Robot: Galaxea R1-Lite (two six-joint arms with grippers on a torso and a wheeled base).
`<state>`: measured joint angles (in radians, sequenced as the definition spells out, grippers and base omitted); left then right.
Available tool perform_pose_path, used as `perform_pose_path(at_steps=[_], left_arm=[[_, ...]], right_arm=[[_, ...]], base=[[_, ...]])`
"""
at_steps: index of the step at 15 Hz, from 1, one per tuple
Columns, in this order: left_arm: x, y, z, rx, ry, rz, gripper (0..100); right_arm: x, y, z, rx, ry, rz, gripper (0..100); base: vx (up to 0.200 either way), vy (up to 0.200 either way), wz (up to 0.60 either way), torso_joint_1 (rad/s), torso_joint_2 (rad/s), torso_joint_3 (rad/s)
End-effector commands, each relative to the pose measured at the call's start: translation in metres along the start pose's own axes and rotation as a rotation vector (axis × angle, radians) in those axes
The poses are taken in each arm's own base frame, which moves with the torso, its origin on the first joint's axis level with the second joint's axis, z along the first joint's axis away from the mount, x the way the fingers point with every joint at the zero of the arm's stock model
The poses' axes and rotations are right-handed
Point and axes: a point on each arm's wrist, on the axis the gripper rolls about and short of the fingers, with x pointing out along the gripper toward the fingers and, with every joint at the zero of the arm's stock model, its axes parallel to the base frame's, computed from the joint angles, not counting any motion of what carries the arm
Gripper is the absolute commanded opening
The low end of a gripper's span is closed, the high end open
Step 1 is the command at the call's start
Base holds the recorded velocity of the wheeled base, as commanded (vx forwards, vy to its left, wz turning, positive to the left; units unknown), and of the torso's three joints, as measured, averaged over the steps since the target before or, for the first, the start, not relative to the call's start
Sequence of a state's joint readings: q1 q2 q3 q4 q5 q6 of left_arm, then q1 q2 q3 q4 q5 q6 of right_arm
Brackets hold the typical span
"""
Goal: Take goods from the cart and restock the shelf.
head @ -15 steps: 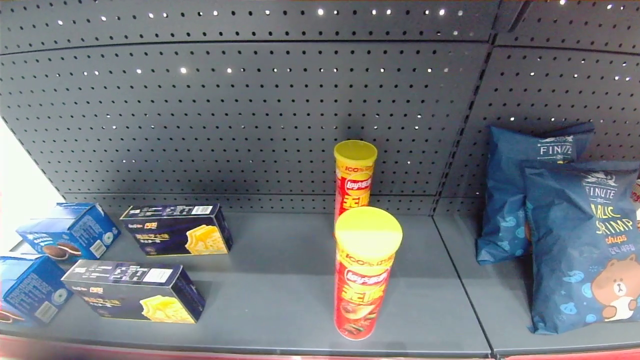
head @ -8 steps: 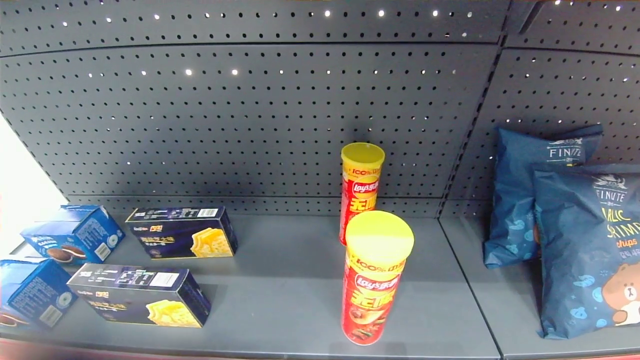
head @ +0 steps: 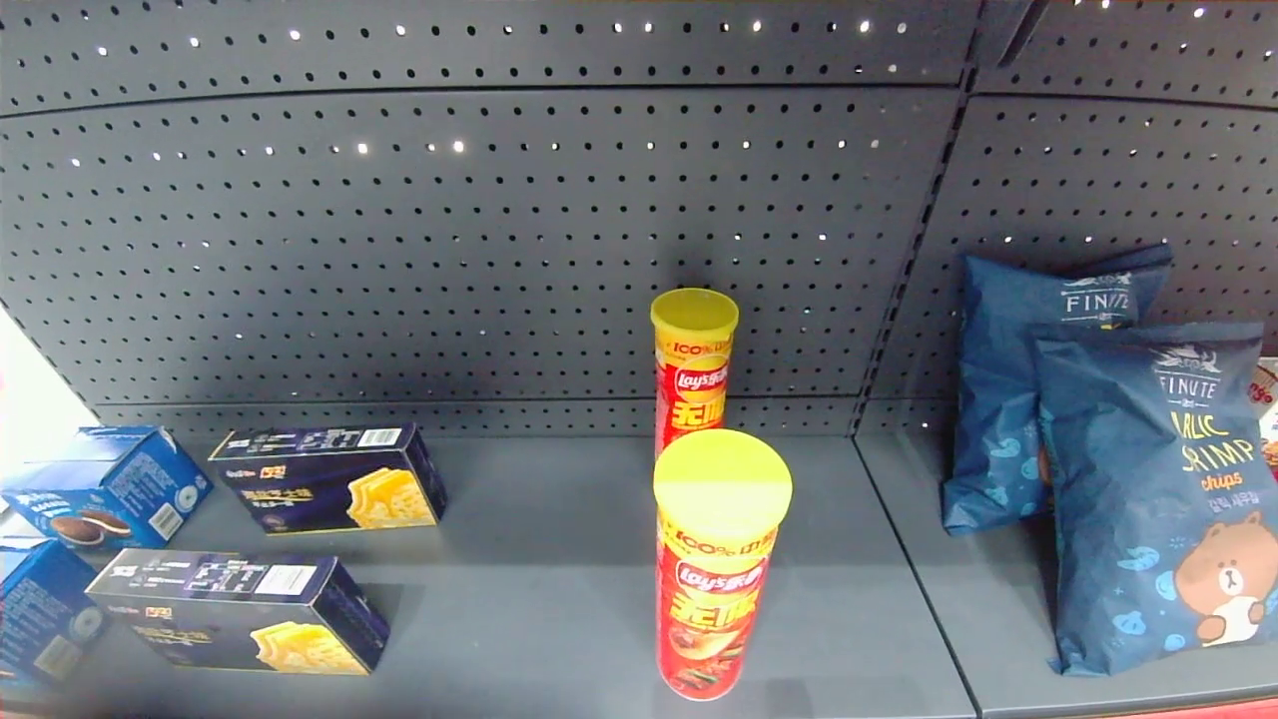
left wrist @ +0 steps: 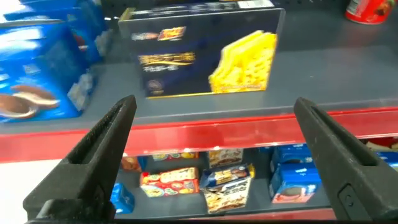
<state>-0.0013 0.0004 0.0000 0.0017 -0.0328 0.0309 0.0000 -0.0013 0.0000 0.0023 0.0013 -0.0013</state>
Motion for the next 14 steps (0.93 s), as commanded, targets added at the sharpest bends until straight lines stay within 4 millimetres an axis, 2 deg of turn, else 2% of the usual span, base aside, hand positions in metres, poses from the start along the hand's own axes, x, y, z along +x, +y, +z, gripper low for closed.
perform_pose_path(at_steps=[1, 14], left_arm=[[0.0, 0.0, 0.0, -0.002, -0.001, 0.0, 100], [0.0, 0.0001, 0.0, -0.003, -0.001, 0.002, 100]], right_arm=[[0.0001, 0.0, 0.0, 0.0, 0.002, 0.0, 100], [0.0001, 0.0, 0.0, 0.0, 0.002, 0.0, 100]], base=[[0.0, 0.0, 0.0, 0.0, 0.0, 0.0], [0.0, 0.0, 0.0, 0.0, 0.0, 0.0]])
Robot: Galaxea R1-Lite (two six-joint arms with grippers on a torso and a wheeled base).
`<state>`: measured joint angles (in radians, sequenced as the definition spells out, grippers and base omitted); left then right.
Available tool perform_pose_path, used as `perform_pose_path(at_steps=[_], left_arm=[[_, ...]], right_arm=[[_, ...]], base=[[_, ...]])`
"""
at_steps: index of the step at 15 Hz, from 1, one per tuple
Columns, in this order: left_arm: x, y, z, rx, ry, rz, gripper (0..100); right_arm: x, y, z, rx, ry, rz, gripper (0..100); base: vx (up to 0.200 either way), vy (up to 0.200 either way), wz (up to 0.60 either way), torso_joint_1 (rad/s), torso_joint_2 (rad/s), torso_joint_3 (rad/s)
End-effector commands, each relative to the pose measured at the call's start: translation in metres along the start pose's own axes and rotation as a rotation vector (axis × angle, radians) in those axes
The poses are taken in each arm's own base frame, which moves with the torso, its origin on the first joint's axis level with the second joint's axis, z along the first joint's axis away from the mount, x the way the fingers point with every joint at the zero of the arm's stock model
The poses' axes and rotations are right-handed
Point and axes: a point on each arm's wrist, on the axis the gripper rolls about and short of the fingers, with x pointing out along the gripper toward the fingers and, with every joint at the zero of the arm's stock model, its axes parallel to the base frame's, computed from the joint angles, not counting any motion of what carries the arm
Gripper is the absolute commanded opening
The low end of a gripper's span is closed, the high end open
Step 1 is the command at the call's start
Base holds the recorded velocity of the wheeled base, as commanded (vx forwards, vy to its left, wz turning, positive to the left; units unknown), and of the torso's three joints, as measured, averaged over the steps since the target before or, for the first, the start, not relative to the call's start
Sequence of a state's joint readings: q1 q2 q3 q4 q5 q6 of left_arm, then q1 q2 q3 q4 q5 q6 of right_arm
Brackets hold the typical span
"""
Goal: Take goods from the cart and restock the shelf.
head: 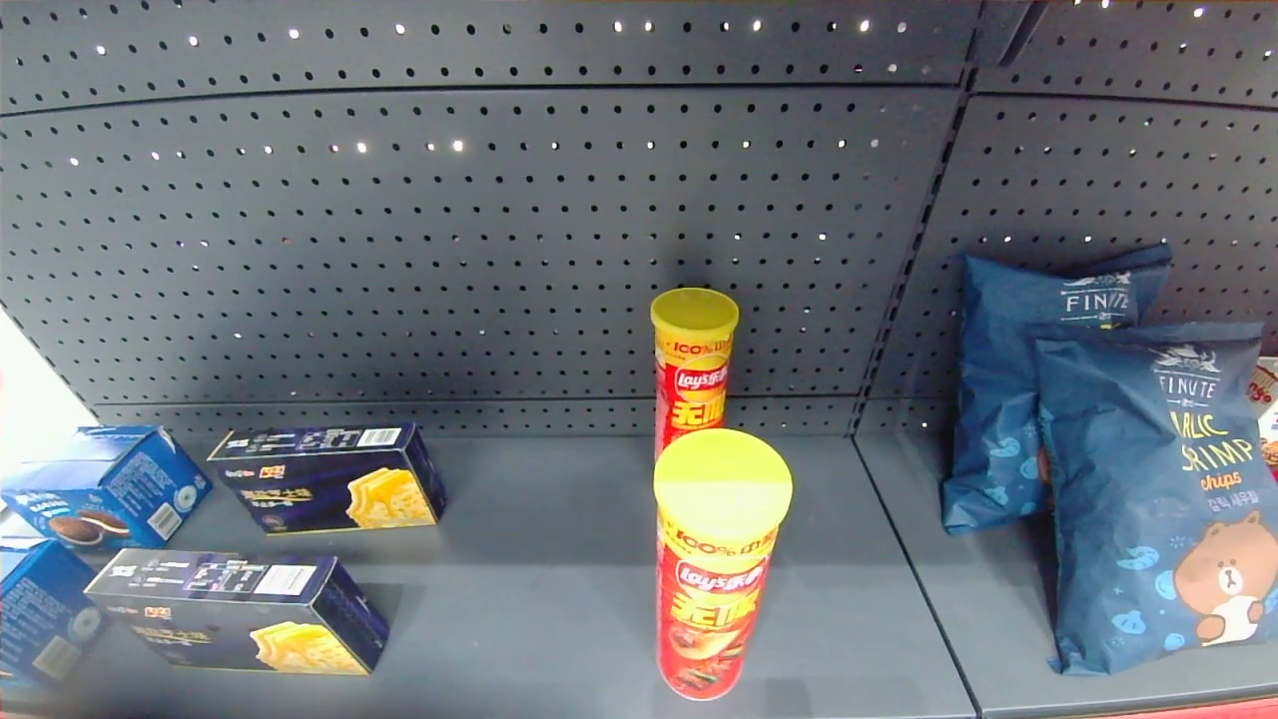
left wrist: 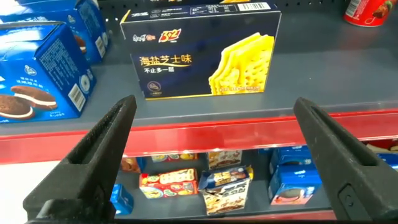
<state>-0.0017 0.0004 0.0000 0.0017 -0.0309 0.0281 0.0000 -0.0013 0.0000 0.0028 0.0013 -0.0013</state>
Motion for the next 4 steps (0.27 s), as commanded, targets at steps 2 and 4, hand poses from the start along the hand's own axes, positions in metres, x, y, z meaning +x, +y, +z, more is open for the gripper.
perform_pose_path(at_steps=[2, 4], left_arm=[[0.0, 0.0, 0.0, 0.0, -0.001, 0.0, 100], [0.0, 0.0, 0.0, 0.0, -0.001, 0.0, 100]], right_arm=[[0.0001, 0.0, 0.0, 0.0, 0.002, 0.0, 100], [0.0001, 0.0, 0.0, 0.0, 0.002, 0.0, 100]], base=[[0.0, 0.0, 0.0, 0.0, 0.0, 0.0], [0.0, 0.0, 0.0, 0.0, 0.0, 0.0]])
